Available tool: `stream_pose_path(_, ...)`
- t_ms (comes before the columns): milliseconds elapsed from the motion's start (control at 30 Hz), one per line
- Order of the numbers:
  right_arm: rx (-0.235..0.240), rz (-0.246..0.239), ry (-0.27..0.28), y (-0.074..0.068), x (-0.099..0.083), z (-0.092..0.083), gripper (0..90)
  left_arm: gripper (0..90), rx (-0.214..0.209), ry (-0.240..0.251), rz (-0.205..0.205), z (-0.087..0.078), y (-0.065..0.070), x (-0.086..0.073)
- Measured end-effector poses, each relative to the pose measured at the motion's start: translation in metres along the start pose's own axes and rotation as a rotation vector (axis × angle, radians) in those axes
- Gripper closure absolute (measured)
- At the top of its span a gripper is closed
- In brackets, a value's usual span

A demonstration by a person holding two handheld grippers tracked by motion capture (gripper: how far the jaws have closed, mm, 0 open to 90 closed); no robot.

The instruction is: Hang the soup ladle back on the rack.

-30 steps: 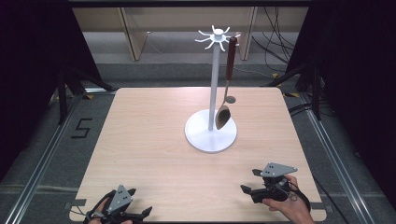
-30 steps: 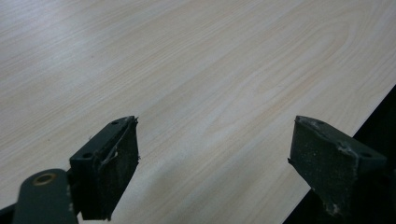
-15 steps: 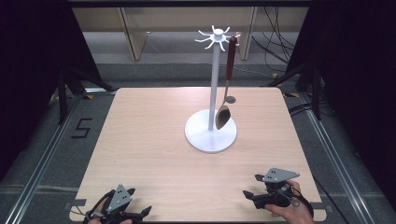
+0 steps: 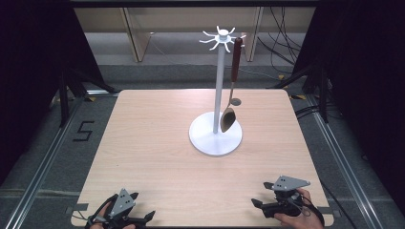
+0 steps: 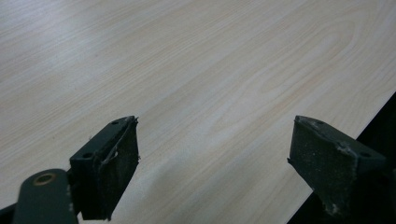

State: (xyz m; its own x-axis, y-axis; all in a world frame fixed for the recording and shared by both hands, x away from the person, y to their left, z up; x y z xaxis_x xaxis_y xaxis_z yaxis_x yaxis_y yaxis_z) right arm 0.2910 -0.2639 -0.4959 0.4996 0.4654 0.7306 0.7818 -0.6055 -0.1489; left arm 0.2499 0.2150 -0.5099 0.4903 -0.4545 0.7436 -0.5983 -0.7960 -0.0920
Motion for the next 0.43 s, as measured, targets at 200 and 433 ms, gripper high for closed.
stream_pose_path(200,-0.005,-0.015,-0.009,-0.0012,-0.0021,0.0008,23.8,15.1,-0.002,0.025,-0.013,0.0019,0.0008,0.0003)
stream_pose_path(433,-0.017,-0.014,0.009,0.0007,-0.0009,-0.0013,24.8,15.2,-0.004,0.023,-0.009,0.0018,0.0008,0.0006)
Point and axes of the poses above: each handheld gripper's, and its own axes: z roughly forward along the jaws, x roughly out of its top, y roughly to its right, the point moved 1 cm from there along z, roughly forward along the jaws, and after that the axes turned 7 degrees about x, right-handed, at the moved point
